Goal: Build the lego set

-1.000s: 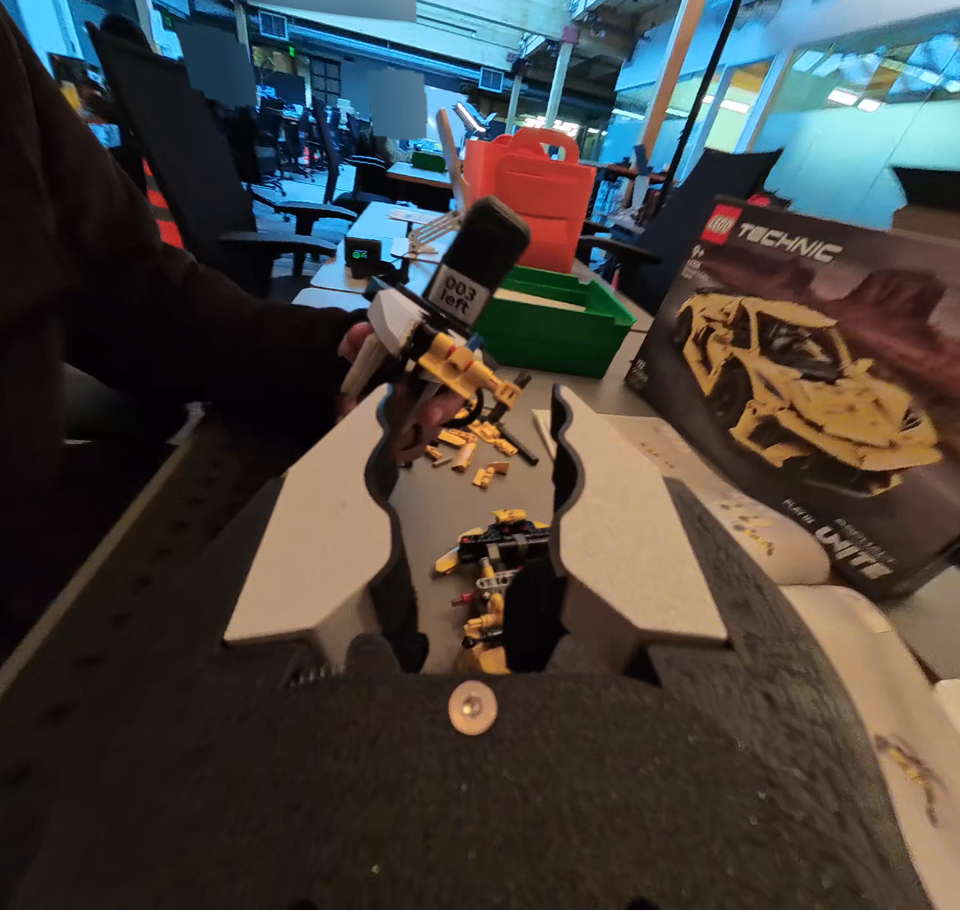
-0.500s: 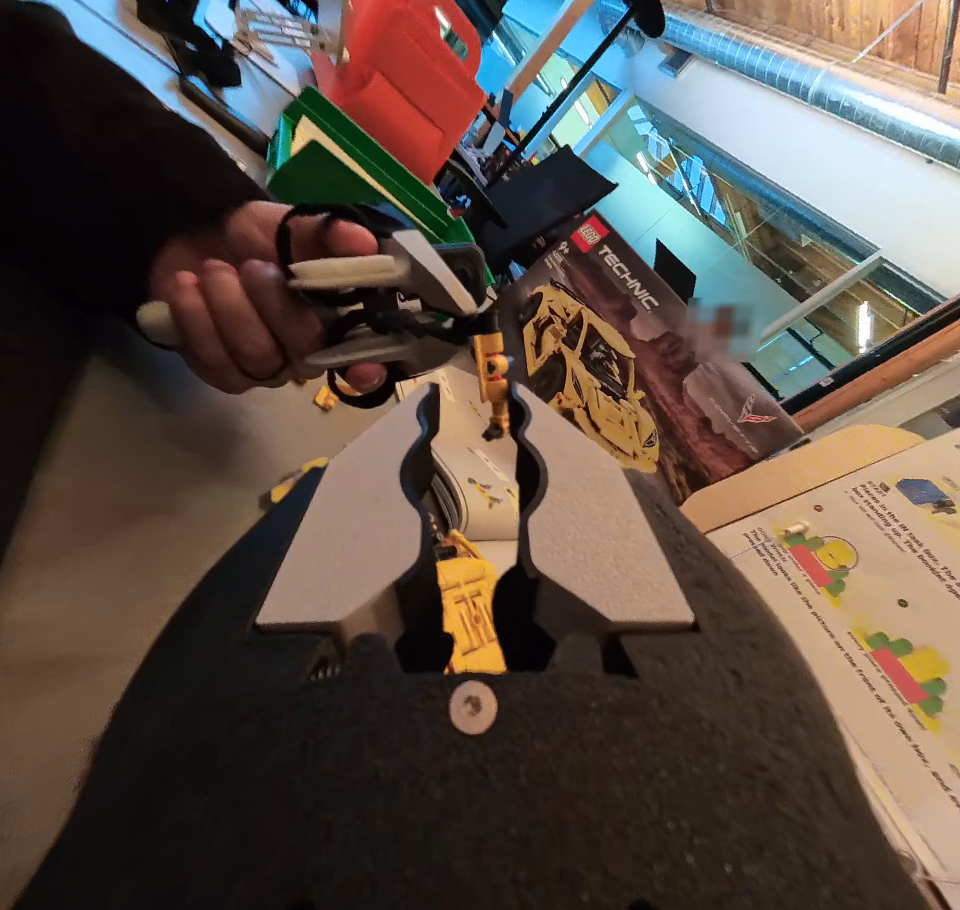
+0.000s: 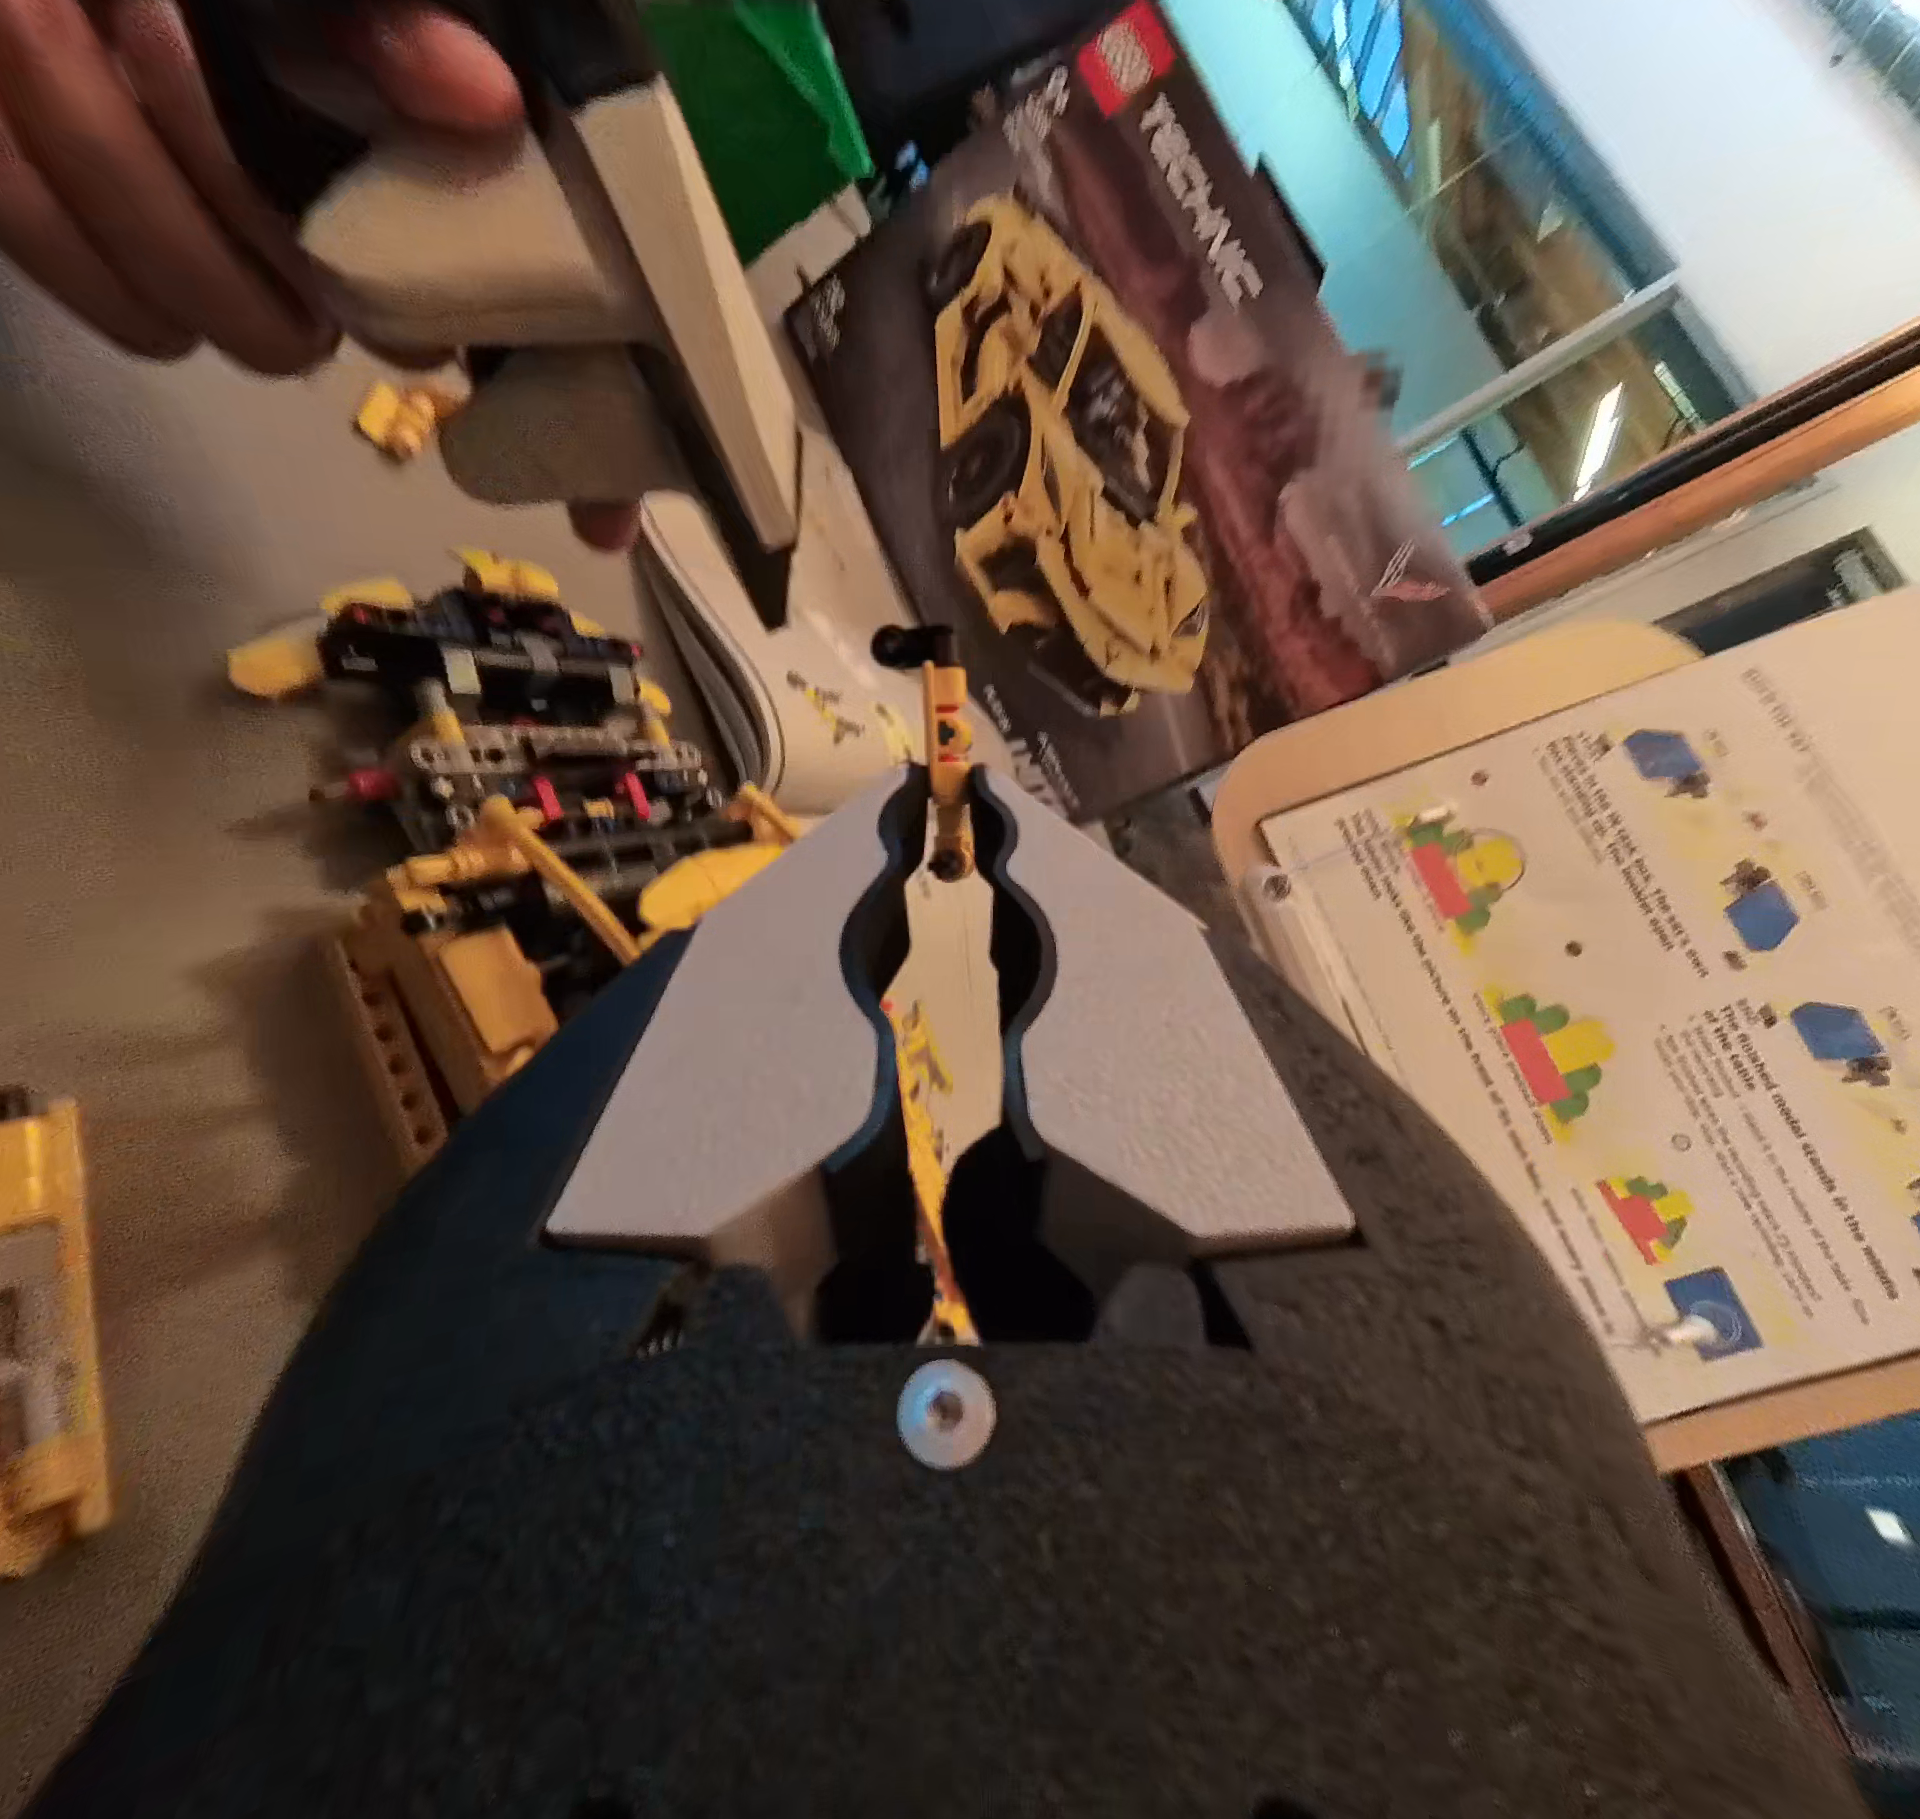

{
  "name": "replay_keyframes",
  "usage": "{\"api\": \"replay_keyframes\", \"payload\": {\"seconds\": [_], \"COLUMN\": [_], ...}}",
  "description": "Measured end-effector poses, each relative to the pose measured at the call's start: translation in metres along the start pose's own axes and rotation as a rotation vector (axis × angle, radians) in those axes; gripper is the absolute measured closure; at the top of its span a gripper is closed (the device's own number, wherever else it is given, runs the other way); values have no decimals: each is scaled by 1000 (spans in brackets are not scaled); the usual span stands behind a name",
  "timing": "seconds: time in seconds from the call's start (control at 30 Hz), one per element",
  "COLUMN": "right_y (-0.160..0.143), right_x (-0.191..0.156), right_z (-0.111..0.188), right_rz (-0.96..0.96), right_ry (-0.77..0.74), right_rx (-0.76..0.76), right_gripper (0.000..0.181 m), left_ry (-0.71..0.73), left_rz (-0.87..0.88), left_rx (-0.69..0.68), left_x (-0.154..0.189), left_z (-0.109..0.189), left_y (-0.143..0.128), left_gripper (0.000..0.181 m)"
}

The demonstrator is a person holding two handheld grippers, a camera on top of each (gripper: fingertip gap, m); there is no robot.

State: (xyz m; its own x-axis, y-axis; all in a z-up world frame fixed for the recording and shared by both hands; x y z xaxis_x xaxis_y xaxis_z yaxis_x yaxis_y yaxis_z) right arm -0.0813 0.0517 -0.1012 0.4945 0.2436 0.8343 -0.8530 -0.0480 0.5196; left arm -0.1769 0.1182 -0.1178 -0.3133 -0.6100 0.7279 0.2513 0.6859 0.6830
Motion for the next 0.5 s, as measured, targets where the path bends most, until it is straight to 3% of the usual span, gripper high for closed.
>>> {"api": "replay_keyframes", "payload": {"seconds": [0.2, 0.27, 0.5], "right_y": [-14, -13, -9], "right_x": [-4, -8, -15], "right_z": [-6, -6, -8], "right_rz": [38, 14, -23], "right_ry": [21, 44, 83], "right_rx": [-71, -66, -56], "right_gripper": [174, 174, 174], "left_ry": [422, 452, 385], "left_rz": [-450, -483, -453], "left_rx": [-78, -164, -177], "left_x": [-24, -28, -22], "left_z": [6, 2, -3], "left_y": [-2, -12, -18], "left_gripper": [153, 153, 153]}}
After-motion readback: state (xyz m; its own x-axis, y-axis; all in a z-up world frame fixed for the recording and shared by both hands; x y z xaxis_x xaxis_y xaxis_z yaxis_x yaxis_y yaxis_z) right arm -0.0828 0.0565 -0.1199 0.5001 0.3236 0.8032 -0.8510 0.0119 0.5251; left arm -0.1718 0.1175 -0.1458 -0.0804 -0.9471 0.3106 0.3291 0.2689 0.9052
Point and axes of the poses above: each gripper's, where its closed fingertips meet, z back along the fingers, y out of its top, x = y × z across the jaws, the point moved 5 cm from there along z, back along the fingers, and after that the axes turned 5 degrees about z, right-handed, at the moved point
